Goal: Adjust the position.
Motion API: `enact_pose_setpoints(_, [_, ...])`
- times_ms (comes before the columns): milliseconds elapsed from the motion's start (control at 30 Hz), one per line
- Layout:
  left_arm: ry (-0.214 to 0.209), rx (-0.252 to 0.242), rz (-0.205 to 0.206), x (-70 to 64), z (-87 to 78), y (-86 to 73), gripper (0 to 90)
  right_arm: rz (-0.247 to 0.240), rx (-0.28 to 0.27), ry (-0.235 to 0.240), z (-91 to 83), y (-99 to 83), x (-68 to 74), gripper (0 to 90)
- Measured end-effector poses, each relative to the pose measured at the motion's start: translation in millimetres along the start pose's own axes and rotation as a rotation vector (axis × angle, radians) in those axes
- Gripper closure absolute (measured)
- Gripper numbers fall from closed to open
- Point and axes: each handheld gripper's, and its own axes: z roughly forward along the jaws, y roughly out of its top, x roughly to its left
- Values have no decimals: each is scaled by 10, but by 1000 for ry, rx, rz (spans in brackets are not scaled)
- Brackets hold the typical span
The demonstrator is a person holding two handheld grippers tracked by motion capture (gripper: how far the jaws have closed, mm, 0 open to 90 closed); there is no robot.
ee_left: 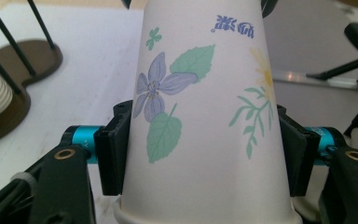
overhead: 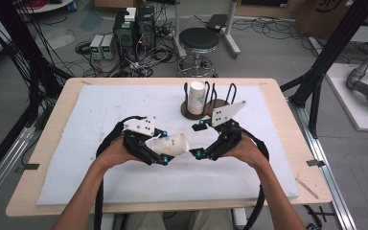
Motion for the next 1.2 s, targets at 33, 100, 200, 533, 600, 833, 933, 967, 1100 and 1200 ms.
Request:
enact_pose_setpoints(33, [-6,32,-2,2,4,16,329,-15,52,-7,17,26,4,140])
enact_pose_setpoints(100, [-20,86,-4,8,9,54,329,-25,84,-14,27,39,3,140])
enact_pose_setpoints(200, [-19,154,9,17,14,128,328,-55,211,-35,81,81,10,140])
enact_pose_setpoints(533, [-11,329,40,39,93,325,327,-130,389,-44,218,168,47,146])
enact_pose_setpoints(600, [-11,331,44,37,110,340,327,-130,392,-42,233,177,49,146])
enact_pose_setpoints(833, [-18,330,53,38,188,392,327,-128,419,-32,287,201,64,147])
enact_pose_setpoints(933, [-21,328,52,42,217,411,327,-124,420,-31,296,205,69,147])
enact_pose_setpoints(967, [-23,325,49,41,227,414,327,-130,416,-31,302,209,64,147])
enact_pose_setpoints(1100, [-28,329,57,47,253,431,326,-128,413,-33,302,217,62,147])
enact_pose_setpoints(1200, [-32,330,55,43,274,435,325,-157,395,-24,321,220,39,152])
